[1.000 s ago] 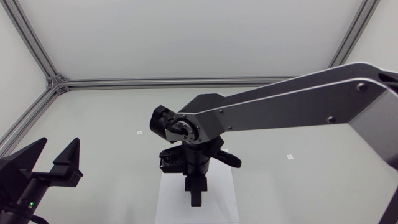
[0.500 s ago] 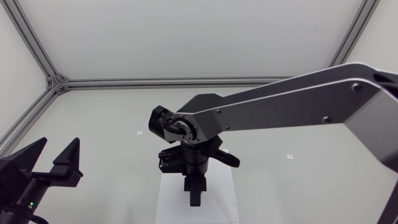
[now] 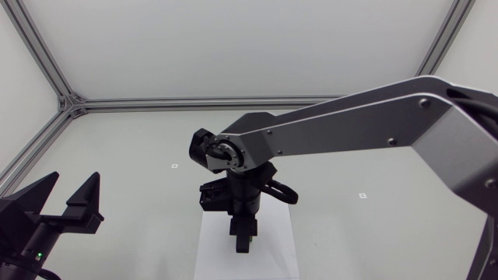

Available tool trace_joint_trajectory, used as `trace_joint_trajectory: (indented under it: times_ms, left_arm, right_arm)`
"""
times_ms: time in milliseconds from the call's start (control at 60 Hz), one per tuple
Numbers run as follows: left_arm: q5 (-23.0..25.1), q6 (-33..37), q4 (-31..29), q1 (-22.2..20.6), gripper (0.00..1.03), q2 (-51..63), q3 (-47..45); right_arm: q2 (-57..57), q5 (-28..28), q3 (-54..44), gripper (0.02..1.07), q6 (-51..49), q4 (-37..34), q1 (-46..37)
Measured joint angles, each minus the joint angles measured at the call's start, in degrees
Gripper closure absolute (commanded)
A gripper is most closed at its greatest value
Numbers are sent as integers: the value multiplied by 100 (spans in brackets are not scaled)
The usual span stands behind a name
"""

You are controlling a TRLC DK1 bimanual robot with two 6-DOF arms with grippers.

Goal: Pick up the orange 2x2 brick with the right arm and stack it on top of the green 2x2 brick in the center

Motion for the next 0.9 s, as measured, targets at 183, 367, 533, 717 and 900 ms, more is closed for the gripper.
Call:
trace_joint_trajectory:
  times_ms: [183,367,533,717,900]
  left_arm:
    - [-2,0,0,0,4,0,0]
    - [-2,0,0,0,4,0,0]
    - [-2,-2,0,0,4,0,0]
    - [-2,0,0,0,4,0,0]
    - [-2,0,2,0,4,0,0]
  right_arm:
    - [-114,103,-195,101,52,223,35]
    - [-87,247,-173,101,83,212,105]
    - [-70,212,-157,101,35,192,105]
    - [-63,129,-157,101,-74,195,101]
    - [-44,66,-151,101,-136,195,68]
